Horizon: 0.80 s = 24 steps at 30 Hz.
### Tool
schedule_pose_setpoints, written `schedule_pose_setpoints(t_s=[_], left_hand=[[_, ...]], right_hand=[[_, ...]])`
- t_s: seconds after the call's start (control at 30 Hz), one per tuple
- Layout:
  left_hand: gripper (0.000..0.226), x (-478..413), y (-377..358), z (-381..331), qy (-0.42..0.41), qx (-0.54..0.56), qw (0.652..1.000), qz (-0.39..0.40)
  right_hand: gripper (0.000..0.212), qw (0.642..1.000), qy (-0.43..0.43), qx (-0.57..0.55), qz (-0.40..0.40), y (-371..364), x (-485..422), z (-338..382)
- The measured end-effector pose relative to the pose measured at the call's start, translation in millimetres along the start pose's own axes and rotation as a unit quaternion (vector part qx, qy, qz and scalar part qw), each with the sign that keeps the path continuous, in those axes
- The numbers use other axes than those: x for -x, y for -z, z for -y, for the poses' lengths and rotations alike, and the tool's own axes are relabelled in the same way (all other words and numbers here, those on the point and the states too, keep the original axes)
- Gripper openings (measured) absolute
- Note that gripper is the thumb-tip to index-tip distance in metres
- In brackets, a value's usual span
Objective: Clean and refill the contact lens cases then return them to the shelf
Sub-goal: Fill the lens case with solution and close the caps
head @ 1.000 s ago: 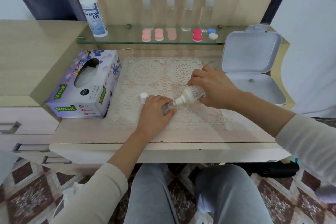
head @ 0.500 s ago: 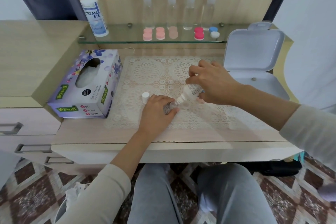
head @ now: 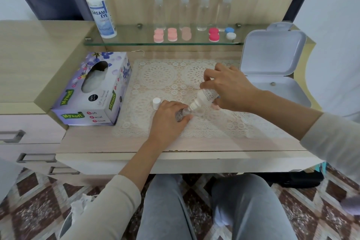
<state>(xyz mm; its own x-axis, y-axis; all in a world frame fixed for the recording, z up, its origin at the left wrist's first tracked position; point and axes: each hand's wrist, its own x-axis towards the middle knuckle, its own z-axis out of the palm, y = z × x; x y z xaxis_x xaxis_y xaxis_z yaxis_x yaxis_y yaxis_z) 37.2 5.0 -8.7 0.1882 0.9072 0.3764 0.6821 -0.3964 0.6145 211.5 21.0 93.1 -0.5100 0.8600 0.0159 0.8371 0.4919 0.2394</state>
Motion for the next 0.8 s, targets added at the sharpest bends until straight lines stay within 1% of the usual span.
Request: schedule_pose_setpoints(t_s=[0.4,0.8], left_hand=[[0.03,0,0,-1,0.011,-0.007,1.0,0.006],[0.031,1,0,0,0.014,-0.009,1.0,0.007]], right_hand=[[0.051,0.998,-0.037,-0.048,-0.008,-1,19,-24],[0.052,0.999,-0.023,-0.028,-0.007,-1,23,-24]])
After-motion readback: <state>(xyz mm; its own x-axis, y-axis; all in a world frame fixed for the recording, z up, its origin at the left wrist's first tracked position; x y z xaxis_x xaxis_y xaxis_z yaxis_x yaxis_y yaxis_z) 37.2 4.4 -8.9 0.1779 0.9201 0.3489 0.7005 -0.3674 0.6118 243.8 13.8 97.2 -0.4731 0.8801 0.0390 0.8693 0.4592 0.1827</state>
